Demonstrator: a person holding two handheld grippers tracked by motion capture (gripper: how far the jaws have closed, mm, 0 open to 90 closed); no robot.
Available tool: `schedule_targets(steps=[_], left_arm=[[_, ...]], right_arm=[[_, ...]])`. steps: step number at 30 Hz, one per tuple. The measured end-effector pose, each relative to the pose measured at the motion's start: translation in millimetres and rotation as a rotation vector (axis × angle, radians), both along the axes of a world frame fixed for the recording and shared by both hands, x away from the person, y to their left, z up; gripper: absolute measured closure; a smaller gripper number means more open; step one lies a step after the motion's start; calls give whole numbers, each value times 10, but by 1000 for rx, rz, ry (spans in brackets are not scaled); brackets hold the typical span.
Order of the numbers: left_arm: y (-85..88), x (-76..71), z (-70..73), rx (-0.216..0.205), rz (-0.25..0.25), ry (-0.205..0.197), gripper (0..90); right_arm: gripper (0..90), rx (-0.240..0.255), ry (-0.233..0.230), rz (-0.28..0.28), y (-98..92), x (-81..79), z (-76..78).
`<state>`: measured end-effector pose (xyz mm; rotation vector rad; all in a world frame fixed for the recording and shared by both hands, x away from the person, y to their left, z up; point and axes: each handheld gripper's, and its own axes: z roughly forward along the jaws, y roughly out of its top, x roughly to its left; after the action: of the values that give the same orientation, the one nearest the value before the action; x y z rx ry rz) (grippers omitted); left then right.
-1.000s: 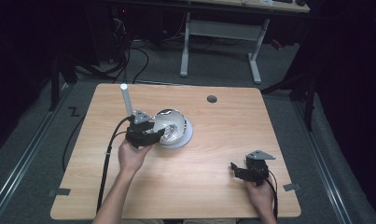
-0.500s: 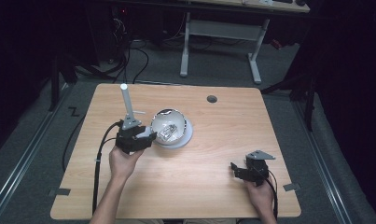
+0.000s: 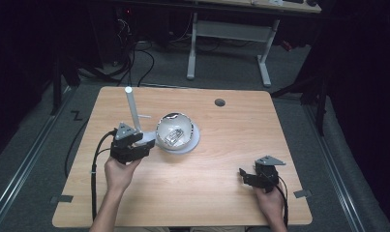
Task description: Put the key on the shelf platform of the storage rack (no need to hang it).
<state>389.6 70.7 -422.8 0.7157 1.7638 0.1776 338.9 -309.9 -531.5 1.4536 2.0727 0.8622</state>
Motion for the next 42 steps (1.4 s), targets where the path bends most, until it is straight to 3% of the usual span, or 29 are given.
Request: schedule_targets(steps=[23, 42], left_arm=[[262, -151, 16, -32, 33, -8, 430], [437, -270, -40, -30, 43, -14, 426]], right_arm=[[268, 0, 0, 0, 0, 0, 0], [268, 1, 0, -1, 1, 0, 0]])
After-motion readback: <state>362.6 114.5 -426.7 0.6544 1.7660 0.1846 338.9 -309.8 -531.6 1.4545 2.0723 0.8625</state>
